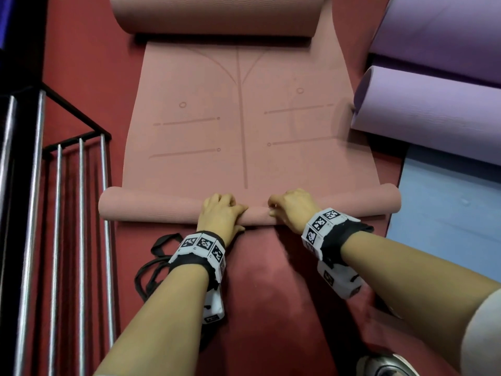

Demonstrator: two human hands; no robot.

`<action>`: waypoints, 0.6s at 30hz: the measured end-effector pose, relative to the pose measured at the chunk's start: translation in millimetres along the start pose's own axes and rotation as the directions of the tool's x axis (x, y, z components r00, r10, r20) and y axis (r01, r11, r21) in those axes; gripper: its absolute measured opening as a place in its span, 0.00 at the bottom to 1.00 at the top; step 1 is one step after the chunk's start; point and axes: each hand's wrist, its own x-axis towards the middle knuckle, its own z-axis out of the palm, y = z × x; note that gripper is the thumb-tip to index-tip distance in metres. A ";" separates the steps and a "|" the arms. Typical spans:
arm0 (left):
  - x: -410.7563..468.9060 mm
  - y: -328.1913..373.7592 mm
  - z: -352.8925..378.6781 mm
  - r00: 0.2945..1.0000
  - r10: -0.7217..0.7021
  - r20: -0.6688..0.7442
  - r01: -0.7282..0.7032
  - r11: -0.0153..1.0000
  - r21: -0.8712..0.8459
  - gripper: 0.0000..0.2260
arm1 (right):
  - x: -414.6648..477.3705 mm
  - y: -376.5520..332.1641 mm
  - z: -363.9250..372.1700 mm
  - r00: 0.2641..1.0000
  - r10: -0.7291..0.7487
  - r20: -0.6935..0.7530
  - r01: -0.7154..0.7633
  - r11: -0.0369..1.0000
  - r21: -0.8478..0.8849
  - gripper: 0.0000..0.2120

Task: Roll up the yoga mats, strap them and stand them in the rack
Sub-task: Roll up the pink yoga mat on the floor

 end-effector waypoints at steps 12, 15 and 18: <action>20.2 -3.2 -8.4 0.998 -0.038 -0.053 0.035 0.998 -0.052 0.14 | 3.2 -8.8 13.2 0.972 -0.007 -0.236 -0.050 0.971 -0.235 0.21; 18.6 -4.4 -1.6 0.983 -0.079 -0.165 0.061 0.992 -0.112 0.13 | 1.0 -7.1 8.4 0.988 0.009 -0.155 -0.052 0.960 -0.275 0.20; 17.1 -5.1 -1.9 0.970 -0.160 -0.185 0.131 0.979 -0.157 0.13 | 9.0 -5.9 6.3 0.987 0.034 -0.157 -0.058 0.987 -0.149 0.14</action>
